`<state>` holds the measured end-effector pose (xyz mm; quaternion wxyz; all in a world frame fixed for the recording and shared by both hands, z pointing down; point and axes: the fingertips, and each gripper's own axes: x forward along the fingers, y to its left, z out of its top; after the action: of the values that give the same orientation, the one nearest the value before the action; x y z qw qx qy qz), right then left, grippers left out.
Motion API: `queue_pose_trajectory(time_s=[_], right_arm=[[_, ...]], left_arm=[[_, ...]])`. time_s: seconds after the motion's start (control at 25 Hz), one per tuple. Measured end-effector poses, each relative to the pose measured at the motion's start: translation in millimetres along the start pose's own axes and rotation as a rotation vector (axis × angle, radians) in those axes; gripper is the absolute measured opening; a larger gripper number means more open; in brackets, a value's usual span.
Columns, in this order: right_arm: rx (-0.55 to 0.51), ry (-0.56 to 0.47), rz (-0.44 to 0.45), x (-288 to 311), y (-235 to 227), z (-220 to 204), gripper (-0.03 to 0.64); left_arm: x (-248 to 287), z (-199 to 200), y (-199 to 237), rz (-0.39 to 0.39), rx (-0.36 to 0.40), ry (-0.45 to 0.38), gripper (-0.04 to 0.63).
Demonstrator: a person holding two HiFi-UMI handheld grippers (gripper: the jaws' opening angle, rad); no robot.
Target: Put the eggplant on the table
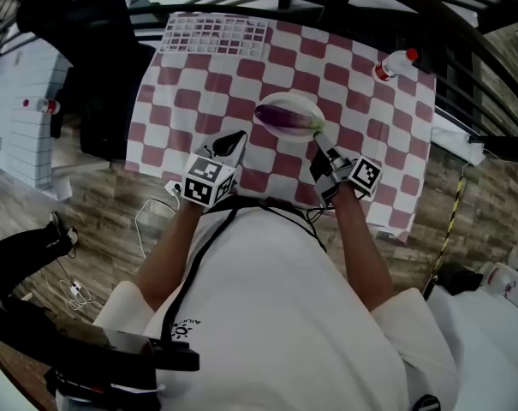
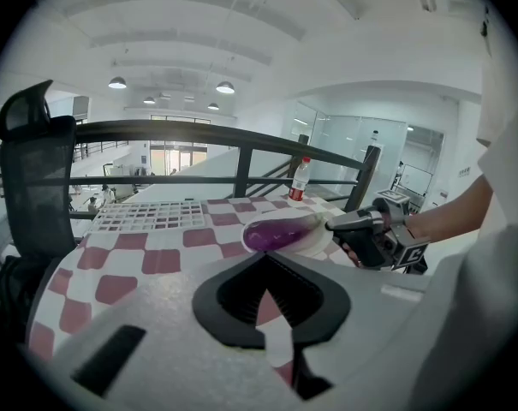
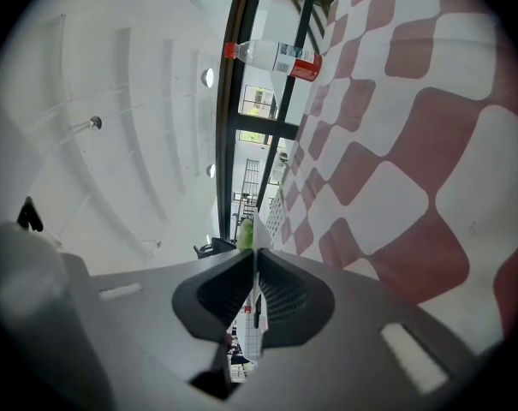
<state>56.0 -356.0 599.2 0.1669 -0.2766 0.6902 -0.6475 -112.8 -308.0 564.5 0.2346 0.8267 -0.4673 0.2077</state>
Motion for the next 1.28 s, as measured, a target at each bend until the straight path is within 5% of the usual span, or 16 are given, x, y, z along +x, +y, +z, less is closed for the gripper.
queue_pose_trajectory(time_s=[1.28], right_arm=[[0.016,0.033,-0.099,32.3,-82.2,8.1,0.029]], left_arm=[[-12.0,-20.4,19.2,0.05,-0.023,0.047,0.002]])
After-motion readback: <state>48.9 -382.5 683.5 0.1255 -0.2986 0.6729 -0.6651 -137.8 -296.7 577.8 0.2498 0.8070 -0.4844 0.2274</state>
